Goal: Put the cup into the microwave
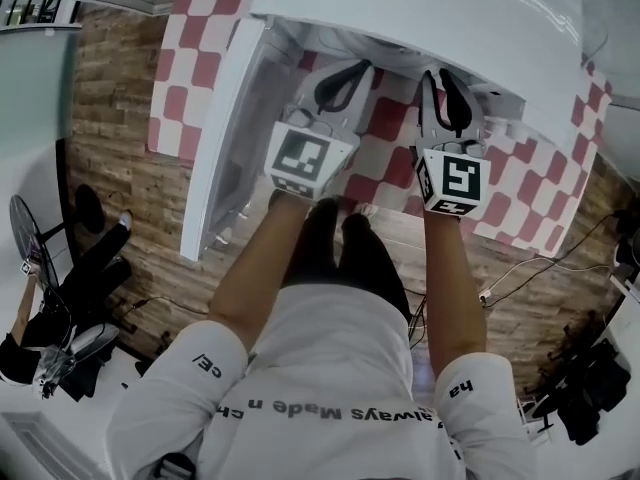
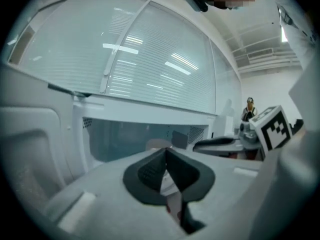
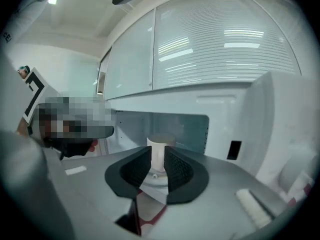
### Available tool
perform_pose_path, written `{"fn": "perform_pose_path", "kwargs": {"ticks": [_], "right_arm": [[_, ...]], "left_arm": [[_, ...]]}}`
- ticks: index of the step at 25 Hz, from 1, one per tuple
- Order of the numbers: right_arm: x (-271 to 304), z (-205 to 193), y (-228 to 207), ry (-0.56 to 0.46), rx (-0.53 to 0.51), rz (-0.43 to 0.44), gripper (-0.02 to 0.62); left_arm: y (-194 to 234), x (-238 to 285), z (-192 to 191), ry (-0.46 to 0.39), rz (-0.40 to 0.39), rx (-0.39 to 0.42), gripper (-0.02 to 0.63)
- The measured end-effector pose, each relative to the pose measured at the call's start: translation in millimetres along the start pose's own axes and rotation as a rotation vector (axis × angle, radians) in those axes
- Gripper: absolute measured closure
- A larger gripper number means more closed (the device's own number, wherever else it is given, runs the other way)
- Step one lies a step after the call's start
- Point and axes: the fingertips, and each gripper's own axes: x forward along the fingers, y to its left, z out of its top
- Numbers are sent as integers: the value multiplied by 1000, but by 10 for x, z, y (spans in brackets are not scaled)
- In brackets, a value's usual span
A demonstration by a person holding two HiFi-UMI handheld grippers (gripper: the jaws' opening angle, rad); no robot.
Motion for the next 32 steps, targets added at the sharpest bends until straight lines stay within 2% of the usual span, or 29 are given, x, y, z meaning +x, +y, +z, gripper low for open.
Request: {"fn": "perform_pose_path", "kwargs": {"ticks": [7, 11, 21, 24, 27, 32], "right_arm": [[-631, 448, 113, 22, -6, 31, 531], [-1019, 761, 229, 20, -9, 54, 534], [-1886, 1891, 530, -91, -21, 105, 545], [-2110, 2131, 601, -97, -23, 120, 545], [-2289, 2356, 645, -106, -19, 134, 548], [-2558, 2693, 765, -138, -38, 163, 549]], "left_arm": [[-269, -468, 478, -11, 20, -65, 603], [-487, -767, 772, -25, 10, -60, 603], [-890, -1400, 1727, -112, -38, -27, 603], [-988, -1577, 1956, -137, -51, -20, 601], [-1059, -1708, 2199, -164, -51, -48, 603], [-1217, -1882, 2421, -170, -74, -26, 601]]}}
